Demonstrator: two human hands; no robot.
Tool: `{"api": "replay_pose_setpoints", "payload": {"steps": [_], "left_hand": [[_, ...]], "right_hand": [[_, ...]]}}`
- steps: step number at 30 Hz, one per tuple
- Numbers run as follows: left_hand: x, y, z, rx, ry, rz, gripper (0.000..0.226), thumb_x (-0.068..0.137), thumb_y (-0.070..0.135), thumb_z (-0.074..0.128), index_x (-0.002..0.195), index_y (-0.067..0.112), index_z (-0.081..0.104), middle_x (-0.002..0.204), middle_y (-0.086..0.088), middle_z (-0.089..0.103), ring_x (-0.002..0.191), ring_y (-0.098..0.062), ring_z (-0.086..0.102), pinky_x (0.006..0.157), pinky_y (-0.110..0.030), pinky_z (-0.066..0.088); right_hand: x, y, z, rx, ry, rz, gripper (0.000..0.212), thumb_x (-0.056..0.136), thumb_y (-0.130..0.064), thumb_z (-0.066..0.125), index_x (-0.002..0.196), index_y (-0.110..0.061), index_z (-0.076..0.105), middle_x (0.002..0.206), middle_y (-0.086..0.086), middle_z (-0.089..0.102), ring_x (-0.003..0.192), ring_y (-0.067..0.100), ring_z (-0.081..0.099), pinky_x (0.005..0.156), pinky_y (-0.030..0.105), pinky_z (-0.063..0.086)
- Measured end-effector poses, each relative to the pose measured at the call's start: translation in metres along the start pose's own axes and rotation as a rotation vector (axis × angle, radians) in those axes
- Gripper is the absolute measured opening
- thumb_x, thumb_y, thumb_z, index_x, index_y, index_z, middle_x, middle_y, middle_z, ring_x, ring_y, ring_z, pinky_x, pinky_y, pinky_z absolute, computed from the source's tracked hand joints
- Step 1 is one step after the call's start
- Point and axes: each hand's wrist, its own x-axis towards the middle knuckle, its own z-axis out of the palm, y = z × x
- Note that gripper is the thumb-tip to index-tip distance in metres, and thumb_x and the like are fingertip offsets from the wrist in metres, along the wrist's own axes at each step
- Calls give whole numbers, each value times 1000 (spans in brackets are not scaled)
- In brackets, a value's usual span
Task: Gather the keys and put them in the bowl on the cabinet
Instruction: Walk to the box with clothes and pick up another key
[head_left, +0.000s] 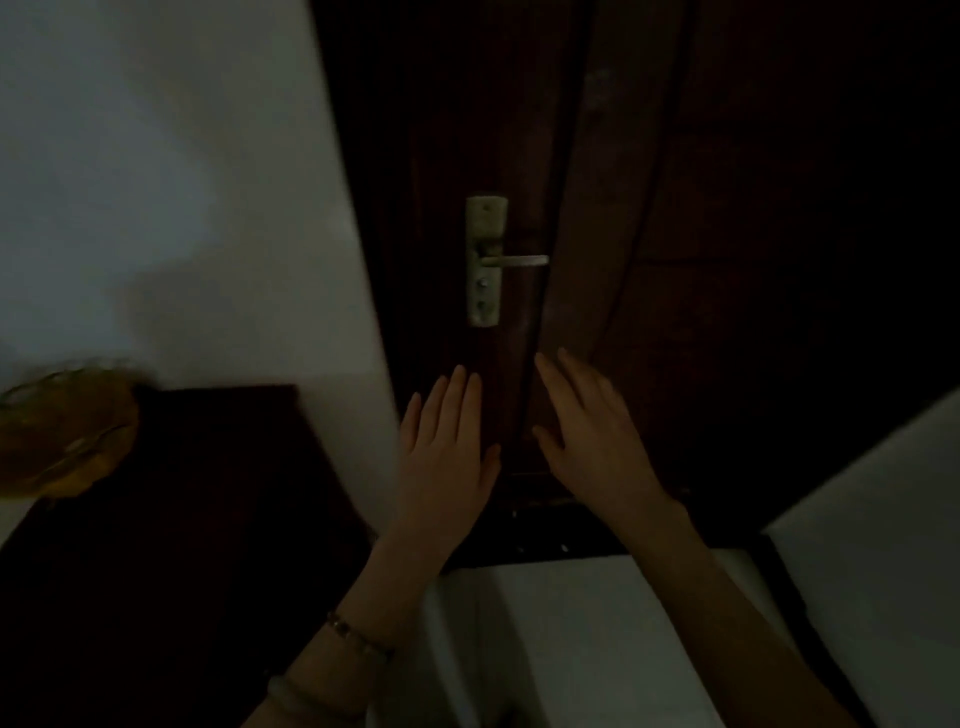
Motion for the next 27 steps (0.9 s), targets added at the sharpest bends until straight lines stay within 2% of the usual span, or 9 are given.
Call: {"api": "replay_pose_setpoints", "payload": {"steps": [3, 8, 15, 23, 27], "left_hand": [[5, 23, 8, -58, -40, 153, 71, 79, 26, 67, 137, 1, 35, 141, -19, 43, 129, -33, 41, 107, -52, 30], [-3, 59, 15, -185, -97, 361, 73, 81, 28, 64, 141, 6, 29, 145, -14, 38, 133, -27, 34, 110, -46, 22], [-43, 118, 17, -307, -256, 702, 74, 83, 28, 65, 142, 5, 26, 149, -16, 31, 137, -28, 28, 112, -50, 24], [-92, 204, 6, -379, -316, 1066, 73, 85, 27, 63, 142, 4, 24, 150, -18, 28, 137, -31, 27, 112, -50, 24], [-124, 251, -1, -422, -346, 1203, 75, 86, 29, 60, 144, 6, 18, 152, -16, 24, 139, -29, 21, 113, -47, 17]], "right_hand": [[-31, 14, -17, -62, 65, 143, 70, 73, -5, 72, 134, -2, 38, 135, 28, 44, 121, 43, 45, 98, 53, 38], [-88, 18, -36, -155, 130, 367, 67, 79, -6, 67, 137, -3, 33, 140, 28, 38, 127, 42, 38, 102, 56, 36], [-190, -2, -56, -315, 225, 727, 70, 82, -13, 65, 141, -8, 27, 145, 21, 34, 132, 37, 33, 107, 47, 30], [-295, -27, -97, -461, 369, 1076, 72, 80, -13, 68, 139, -8, 28, 144, 22, 36, 132, 36, 33, 107, 44, 28], [-344, -38, -113, -488, 411, 1206, 72, 84, -18, 65, 142, -11, 22, 149, 18, 29, 136, 32, 25, 110, 41, 22]]}}
